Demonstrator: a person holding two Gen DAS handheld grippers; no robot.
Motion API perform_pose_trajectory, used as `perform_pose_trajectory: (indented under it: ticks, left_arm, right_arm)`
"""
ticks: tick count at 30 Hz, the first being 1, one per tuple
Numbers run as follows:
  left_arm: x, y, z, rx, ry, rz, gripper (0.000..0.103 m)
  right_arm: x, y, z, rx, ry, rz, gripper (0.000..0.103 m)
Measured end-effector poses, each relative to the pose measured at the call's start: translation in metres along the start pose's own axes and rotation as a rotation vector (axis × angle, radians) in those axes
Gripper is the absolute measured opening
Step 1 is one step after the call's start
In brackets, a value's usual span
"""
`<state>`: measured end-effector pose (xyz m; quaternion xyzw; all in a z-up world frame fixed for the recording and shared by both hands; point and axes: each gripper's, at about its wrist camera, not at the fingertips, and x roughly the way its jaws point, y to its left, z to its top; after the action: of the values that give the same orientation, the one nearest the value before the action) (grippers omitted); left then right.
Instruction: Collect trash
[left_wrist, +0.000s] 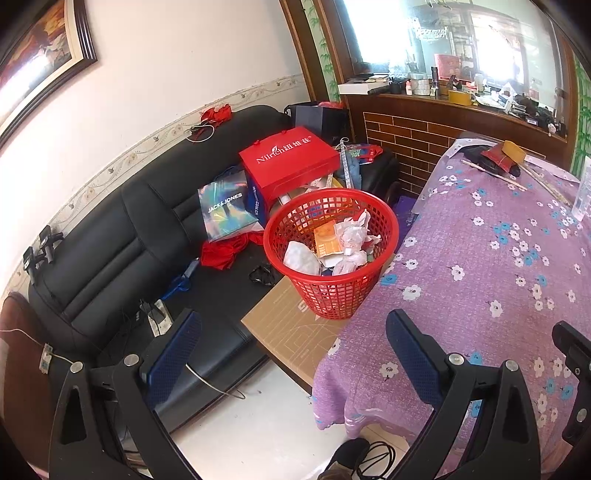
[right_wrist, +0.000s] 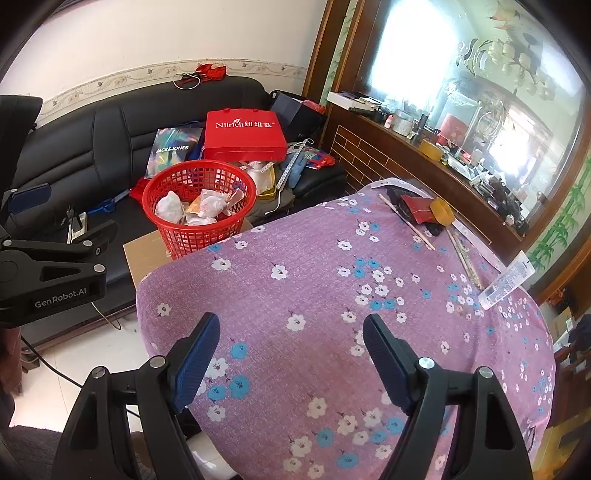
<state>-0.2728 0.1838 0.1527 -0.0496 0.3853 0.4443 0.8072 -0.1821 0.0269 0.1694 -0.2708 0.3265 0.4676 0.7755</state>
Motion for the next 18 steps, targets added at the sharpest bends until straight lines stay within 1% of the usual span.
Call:
perform_pose_trajectory:
  ticks: [18]
  left_arm:
    - [0.0018,0.0017,-0.0003,0.004,-0.001,0.004,0.100]
  right_arm:
    - [0.0028,0.0003,0.0001,-0.003,0.004,0.001,0.084]
